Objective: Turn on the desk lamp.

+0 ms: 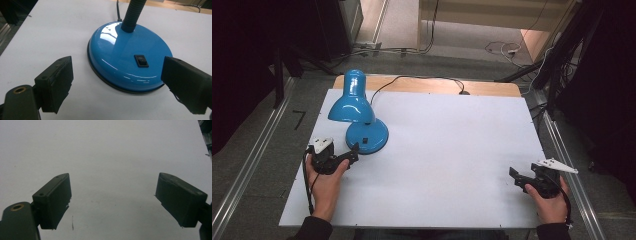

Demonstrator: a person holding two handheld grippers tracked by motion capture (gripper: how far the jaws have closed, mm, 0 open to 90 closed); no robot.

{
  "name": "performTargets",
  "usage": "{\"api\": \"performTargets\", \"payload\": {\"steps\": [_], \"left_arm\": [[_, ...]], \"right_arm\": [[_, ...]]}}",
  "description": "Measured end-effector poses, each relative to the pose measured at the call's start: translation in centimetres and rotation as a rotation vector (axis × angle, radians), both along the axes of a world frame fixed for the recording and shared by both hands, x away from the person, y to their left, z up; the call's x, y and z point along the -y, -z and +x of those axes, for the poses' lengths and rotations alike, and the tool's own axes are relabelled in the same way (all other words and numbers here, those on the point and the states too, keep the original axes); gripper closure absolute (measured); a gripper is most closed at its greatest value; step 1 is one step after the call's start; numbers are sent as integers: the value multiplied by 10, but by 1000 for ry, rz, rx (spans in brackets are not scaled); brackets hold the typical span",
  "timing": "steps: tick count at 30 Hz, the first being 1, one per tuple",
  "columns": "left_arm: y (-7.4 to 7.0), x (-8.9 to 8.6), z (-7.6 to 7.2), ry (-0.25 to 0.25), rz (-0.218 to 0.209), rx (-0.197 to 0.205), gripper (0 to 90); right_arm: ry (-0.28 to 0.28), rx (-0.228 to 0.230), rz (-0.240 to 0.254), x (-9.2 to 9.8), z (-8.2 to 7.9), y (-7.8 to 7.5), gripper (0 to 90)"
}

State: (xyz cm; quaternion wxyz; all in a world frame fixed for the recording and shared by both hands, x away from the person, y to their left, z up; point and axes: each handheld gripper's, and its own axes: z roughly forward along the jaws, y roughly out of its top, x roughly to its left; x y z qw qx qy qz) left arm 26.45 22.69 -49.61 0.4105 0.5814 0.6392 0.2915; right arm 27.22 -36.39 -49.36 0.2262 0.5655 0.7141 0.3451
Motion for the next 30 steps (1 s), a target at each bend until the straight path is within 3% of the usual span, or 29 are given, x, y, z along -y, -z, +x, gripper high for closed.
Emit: {"api": "performTargets", "payload": {"steps": [24, 30], "left_arm": [[1, 5, 13, 2, 9, 2, 131], [2, 6, 16, -5, 12, 5, 170]], "right_arm": [[-7, 0, -2, -1, 1, 0, 118], [-5, -3, 0, 0, 1, 0, 118]]}}
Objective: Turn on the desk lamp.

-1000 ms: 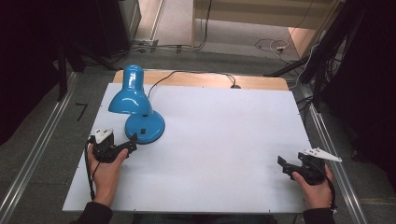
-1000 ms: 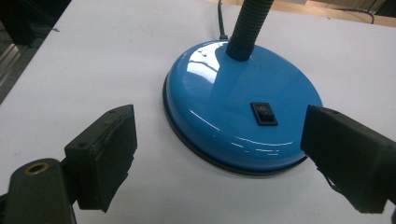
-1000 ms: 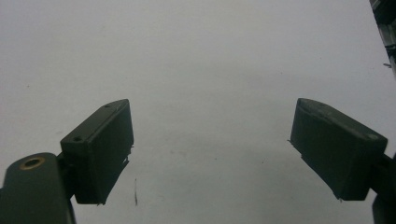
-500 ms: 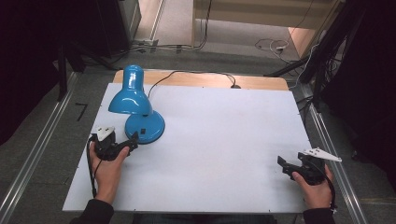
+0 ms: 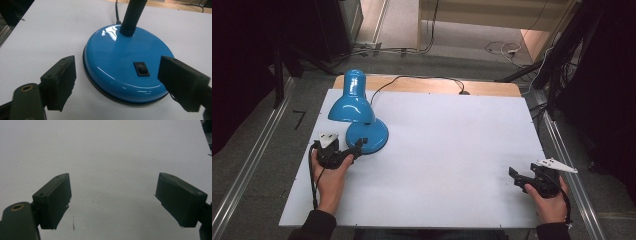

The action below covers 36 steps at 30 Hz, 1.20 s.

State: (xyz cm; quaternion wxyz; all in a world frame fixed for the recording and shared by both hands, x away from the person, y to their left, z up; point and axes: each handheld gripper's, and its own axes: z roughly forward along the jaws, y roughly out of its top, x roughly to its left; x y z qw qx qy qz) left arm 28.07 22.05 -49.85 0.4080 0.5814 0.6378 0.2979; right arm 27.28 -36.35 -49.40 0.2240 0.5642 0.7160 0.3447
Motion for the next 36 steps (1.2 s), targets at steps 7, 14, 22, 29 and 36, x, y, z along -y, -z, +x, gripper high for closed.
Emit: {"api": "performTargets", "payload": {"steps": [7, 14, 22, 29, 36], "left_arm": [[0, 2, 2, 16, -5, 6, 296], [1, 4, 5, 43, -31, 0, 493], [-3, 10, 10, 90, -15, -18, 715], [-2, 16, 16, 117, -3, -30, 808], [-1, 14, 19, 118, -17, -30, 875]], "right_arm": [[0, 0, 2, -1, 0, 0, 119], [-3, 0, 3, -1, 0, 0, 120], [-4, -2, 6, -1, 1, 0, 121], [-4, 0, 6, 0, 0, 0, 122], [-6, 0, 7, 0, 1, 0, 122]]}}
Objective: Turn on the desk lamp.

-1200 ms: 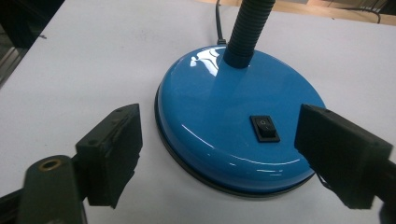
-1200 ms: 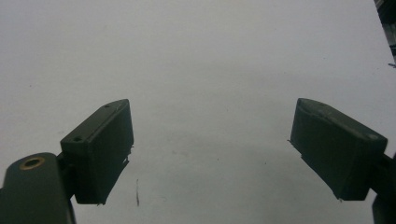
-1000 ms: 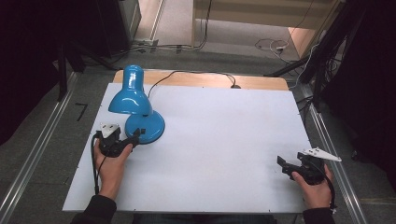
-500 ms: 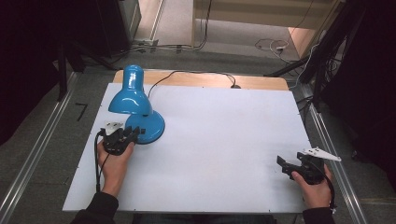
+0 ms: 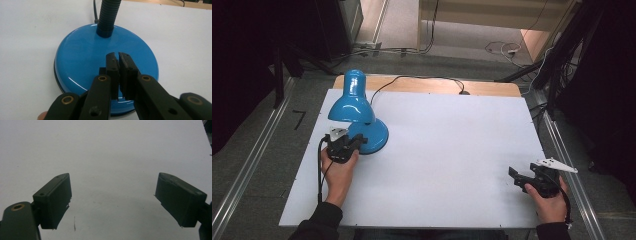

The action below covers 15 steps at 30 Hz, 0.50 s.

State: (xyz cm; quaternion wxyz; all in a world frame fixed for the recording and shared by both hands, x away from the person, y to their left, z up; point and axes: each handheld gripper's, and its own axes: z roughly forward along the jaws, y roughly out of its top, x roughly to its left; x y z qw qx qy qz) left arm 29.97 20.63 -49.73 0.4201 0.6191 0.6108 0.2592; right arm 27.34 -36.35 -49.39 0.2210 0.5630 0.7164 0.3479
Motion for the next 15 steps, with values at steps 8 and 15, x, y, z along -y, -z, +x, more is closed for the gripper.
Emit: {"api": "performTargets", "payload": {"steps": [8, 15], "left_arm": [[0, 4, 4, 8, 20, 2, 900], [1, 8, 6, 25, 28, -3, 900]], "right_arm": [[1, -1, 0, 0, 0, 0, 122], [2, 0, 1, 0, 0, 0, 122]]}}
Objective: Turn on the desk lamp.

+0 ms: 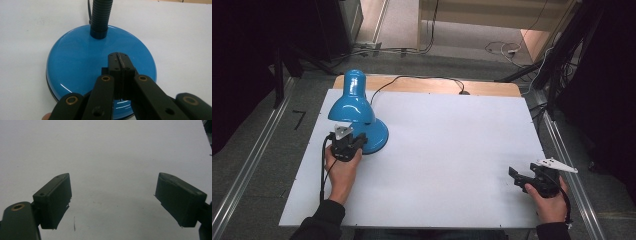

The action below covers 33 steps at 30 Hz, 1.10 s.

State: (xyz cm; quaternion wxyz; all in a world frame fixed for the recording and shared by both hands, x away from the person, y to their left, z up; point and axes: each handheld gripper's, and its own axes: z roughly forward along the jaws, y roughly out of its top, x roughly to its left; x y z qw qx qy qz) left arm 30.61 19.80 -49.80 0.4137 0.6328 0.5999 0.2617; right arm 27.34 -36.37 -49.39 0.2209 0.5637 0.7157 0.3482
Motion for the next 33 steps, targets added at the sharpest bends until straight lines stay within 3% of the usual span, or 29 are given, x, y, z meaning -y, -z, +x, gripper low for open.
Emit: {"api": "performTargets", "payload": {"steps": [33], "left_arm": [[4, 1, 0, 0, 14, -15, 900]], "right_arm": [[2, 0, 6, 0, 0, 0, 122]]}}
